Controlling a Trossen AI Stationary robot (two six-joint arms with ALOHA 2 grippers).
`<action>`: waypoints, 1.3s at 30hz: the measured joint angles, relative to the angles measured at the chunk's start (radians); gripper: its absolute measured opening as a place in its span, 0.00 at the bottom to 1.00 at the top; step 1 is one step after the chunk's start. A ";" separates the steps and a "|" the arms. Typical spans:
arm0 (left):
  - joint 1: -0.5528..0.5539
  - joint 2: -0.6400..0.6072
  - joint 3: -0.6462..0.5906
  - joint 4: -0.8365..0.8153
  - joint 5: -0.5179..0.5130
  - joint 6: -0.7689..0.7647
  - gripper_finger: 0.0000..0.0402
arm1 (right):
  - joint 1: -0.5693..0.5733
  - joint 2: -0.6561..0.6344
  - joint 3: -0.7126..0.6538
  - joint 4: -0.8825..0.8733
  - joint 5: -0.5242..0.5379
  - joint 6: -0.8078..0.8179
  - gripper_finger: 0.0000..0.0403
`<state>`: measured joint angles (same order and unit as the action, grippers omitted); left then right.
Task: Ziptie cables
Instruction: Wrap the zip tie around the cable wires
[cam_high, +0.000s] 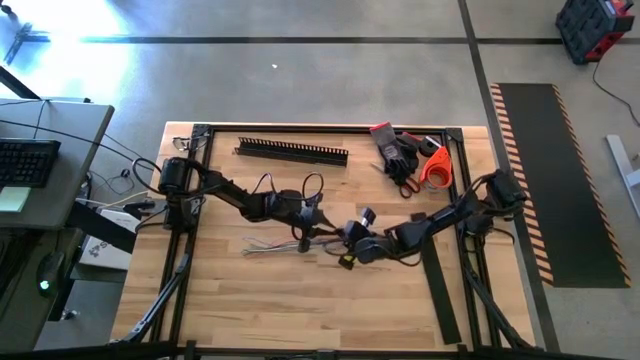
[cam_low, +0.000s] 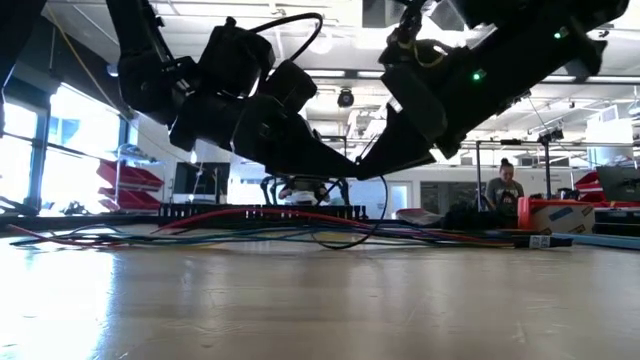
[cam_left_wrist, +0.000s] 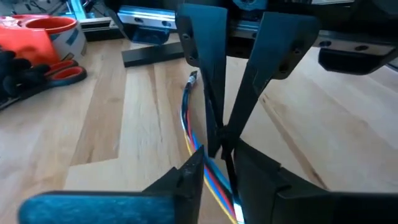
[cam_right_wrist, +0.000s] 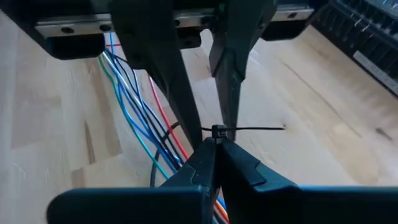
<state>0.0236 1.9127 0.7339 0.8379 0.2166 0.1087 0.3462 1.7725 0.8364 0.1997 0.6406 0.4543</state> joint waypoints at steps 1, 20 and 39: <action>-0.001 0.000 0.000 0.000 0.001 -0.001 0.13 | 0.004 0.000 0.000 0.000 0.007 -0.003 0.00; -0.082 -0.030 0.008 -0.011 -0.078 0.087 0.00 | 0.068 -0.109 0.000 -0.178 -0.020 -0.029 0.29; -0.069 -0.113 0.007 -0.109 -0.080 0.122 0.00 | 0.032 0.014 0.000 0.056 -0.039 0.079 0.55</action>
<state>-0.0454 1.7995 0.7414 0.7289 0.1367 0.2302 0.3786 1.7860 0.8364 0.2555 0.6011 0.5337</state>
